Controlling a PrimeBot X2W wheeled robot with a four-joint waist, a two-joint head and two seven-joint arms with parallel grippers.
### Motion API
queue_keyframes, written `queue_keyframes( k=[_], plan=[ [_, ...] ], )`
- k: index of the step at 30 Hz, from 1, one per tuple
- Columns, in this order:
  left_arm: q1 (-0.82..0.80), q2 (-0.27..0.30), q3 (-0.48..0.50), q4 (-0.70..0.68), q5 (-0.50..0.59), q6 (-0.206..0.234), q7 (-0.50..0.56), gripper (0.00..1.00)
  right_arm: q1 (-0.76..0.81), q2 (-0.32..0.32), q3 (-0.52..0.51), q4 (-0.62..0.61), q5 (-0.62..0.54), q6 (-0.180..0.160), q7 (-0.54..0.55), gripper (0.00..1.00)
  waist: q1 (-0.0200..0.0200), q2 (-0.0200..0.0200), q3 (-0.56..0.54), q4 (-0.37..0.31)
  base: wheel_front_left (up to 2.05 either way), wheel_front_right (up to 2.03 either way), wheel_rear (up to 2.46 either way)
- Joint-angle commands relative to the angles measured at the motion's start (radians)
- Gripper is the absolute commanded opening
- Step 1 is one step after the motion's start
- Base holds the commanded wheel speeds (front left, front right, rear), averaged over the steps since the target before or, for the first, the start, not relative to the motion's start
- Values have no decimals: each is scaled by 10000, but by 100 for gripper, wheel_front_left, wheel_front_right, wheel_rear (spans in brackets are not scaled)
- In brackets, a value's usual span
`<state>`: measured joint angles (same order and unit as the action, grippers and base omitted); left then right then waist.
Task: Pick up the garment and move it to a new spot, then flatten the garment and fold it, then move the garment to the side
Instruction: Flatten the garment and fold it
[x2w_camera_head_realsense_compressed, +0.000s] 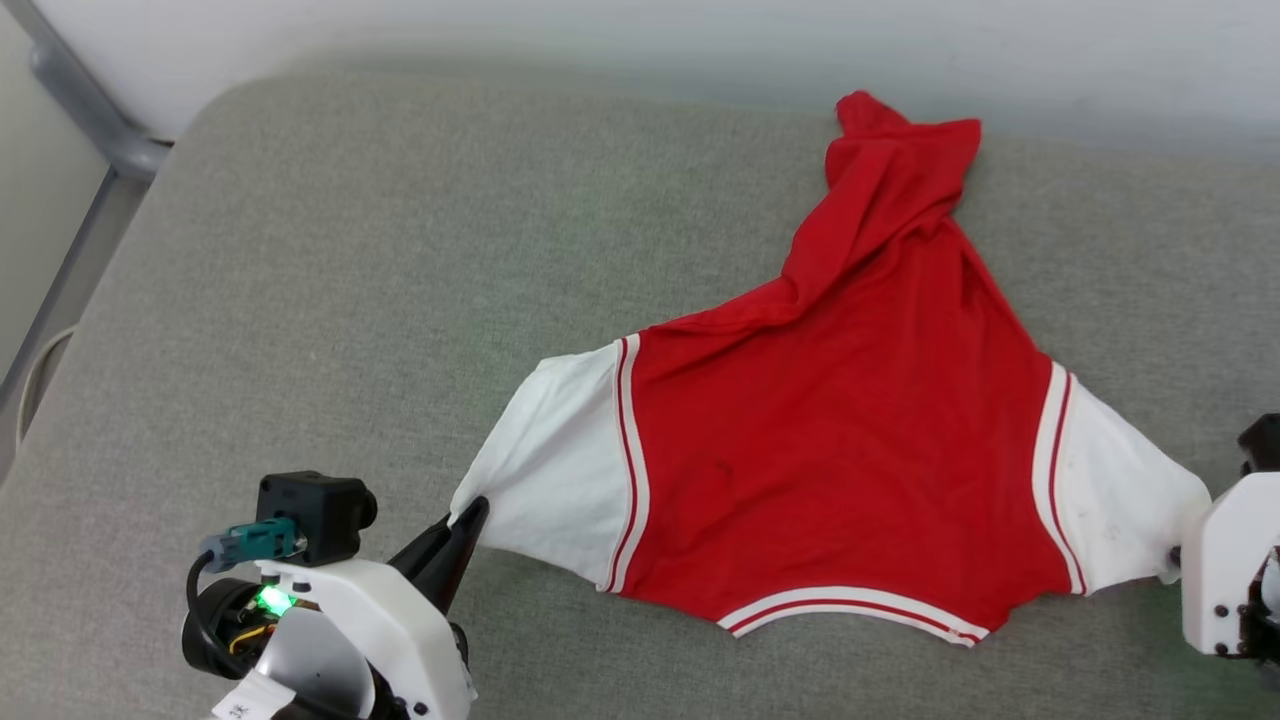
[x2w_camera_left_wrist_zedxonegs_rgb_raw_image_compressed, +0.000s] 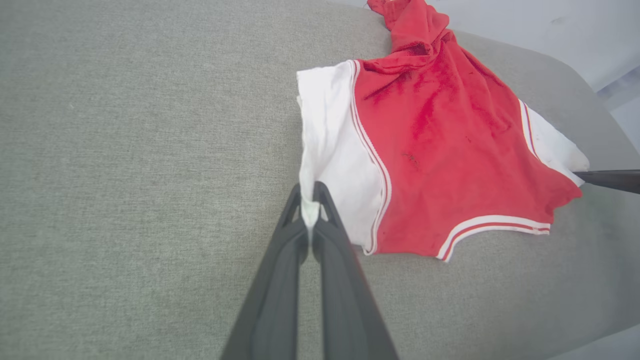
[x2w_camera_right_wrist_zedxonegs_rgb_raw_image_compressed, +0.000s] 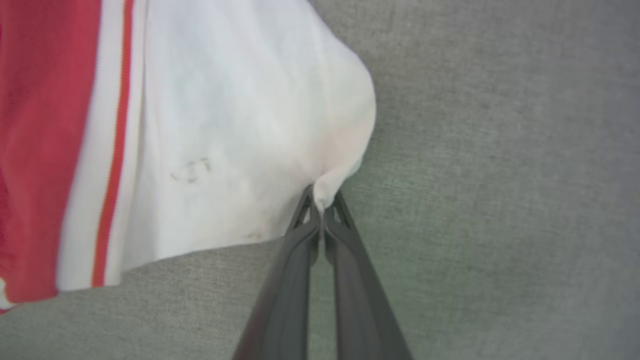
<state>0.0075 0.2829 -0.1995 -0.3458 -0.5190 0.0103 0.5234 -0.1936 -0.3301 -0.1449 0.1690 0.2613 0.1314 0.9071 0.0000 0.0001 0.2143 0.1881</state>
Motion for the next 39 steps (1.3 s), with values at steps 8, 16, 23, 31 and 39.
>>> queue_keyframes(
  k=[8,16,23,31,39],
  plan=[
    [113,471,369,-178,-137,-189,-100,0,-604,-509,-325,-710,469,-14,-438,0,0,-1,-1075,-507,0,0,0],
    [-517,1179,984,-822,-246,-457,43,0,-1618,-1077,-461,-1748,1236,-13,14,0,0,-1,-1648,-966,0,0,0],
    [-1838,1760,1482,-1343,-528,-746,114,0,-3059,-1468,-405,-2374,1461,-13,189,0,0,-1,-1812,-1228,0,0,0],
    [-3641,2468,1911,-1312,-306,-901,239,0,-4559,-1952,54,-2512,1179,-13,84,0,0,-1,-1843,-1375,0,0,0],
    [-6184,3273,2005,-590,-213,-1063,539,0,-6556,-2186,456,-1994,1098,-14,-460,0,0,-1,-1117,-1493,0,0,0]
  ],
)
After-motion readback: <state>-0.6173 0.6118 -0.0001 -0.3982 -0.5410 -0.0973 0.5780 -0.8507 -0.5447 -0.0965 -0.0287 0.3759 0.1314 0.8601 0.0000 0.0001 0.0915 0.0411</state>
